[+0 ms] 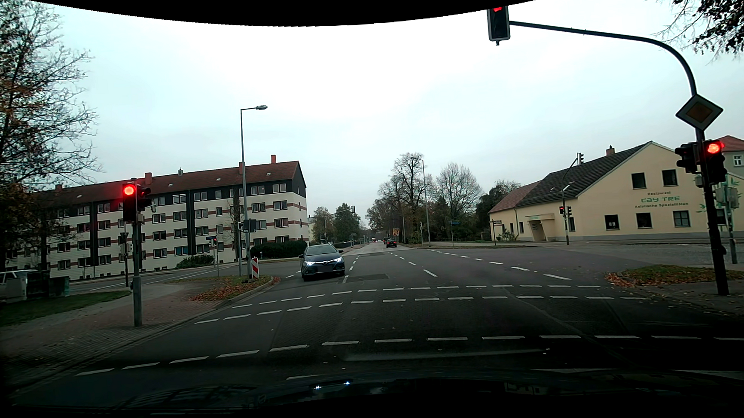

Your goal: Follow the waypoints while adhering to traffic rules and regulations

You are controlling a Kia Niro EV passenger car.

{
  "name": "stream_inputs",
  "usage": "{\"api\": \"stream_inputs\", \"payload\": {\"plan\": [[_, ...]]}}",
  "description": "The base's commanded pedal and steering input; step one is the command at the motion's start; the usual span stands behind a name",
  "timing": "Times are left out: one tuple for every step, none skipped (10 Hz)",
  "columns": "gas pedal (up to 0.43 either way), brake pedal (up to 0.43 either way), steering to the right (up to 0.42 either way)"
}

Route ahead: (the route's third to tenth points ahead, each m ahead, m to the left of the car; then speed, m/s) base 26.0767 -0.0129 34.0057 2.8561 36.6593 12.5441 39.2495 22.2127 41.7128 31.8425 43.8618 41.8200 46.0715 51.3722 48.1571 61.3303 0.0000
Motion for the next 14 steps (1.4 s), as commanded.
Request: {"api": "stream_inputs", "payload": {"plan": [[0.000, 0.579, -0.004], [0.000, 0.579, -0.004], [0.000, 0.579, -0.004], [0.000, 0.579, -0.004], [0.000, 0.579, -0.004], [0.000, 0.579, -0.004], [0.000, 0.579, -0.004], [0.000, 0.579, -0.004], [0.000, 0.579, -0.004], [0.000, 0.579, -0.004], [0.000, 0.579, -0.004], [0.000, 0.579, -0.004], [0.000, 0.579, -0.004], [0.000, 0.579, -0.004]]}}
